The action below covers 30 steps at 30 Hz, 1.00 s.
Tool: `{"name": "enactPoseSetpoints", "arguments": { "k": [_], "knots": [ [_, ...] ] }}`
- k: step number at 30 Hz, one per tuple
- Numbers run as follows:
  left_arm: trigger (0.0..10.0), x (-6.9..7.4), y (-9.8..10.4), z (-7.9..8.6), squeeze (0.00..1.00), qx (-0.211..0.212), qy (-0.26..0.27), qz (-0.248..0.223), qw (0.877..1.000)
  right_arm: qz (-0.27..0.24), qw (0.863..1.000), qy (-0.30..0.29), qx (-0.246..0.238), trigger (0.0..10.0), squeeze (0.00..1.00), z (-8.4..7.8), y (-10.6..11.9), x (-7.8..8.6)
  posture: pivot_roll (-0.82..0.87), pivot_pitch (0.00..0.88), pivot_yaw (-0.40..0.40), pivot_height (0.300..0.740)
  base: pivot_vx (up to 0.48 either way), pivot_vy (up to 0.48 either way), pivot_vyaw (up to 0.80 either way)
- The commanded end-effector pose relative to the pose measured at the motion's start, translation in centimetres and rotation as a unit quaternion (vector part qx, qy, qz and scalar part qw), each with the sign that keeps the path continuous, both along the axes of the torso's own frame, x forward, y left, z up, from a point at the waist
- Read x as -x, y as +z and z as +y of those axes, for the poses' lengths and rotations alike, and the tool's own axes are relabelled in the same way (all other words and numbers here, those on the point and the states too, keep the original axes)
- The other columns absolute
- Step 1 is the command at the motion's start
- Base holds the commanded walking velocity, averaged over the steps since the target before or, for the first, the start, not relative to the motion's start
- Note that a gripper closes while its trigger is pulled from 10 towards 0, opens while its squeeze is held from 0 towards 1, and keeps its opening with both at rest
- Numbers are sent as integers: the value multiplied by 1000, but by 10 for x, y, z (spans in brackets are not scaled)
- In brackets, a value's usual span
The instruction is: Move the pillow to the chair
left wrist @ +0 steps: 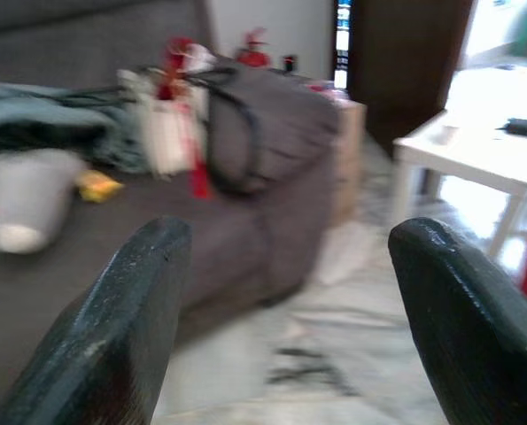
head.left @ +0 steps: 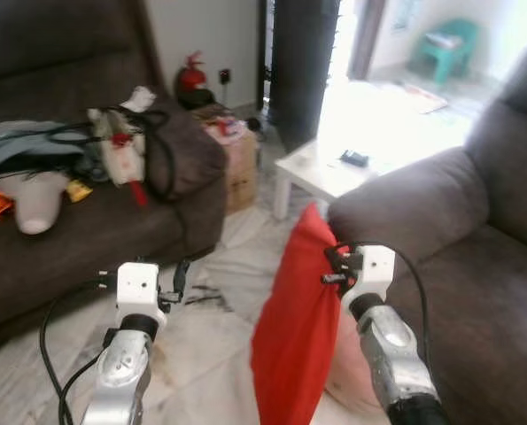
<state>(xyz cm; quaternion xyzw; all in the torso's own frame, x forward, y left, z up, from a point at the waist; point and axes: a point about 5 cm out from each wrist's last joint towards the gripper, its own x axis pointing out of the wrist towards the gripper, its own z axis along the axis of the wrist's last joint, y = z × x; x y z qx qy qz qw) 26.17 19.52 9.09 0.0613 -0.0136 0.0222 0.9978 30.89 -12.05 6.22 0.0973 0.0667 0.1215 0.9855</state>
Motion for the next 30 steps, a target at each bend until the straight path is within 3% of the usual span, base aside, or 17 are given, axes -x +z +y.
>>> {"name": "enactPoseSetpoints", "arguments": {
  "k": [1,8,20,30],
  "knots": [
    [10000,-1,-1,-7,0,5,-10,-3,1000,-70,998,-9,1,10000,0,-6,29,-13,90,0,-18,740,0,0,0],
    [10000,0,-1,-7,0,5,-11,-2,1000,-77,997,5,14,10000,0,-2,30,-12,90,0,-17,740,0,0,0],
    [10000,1,-2,-8,0,6,-11,-3,1000,-78,997,12,21,10000,0,-3,29,-12,88,7,-22,740,0,0,800],
    [10000,0,-2,-7,0,8,-9,-3,1000,-68,998,0,5,10000,0,-4,28,-14,87,12,-22,740,0,0,0]
  ]
}}
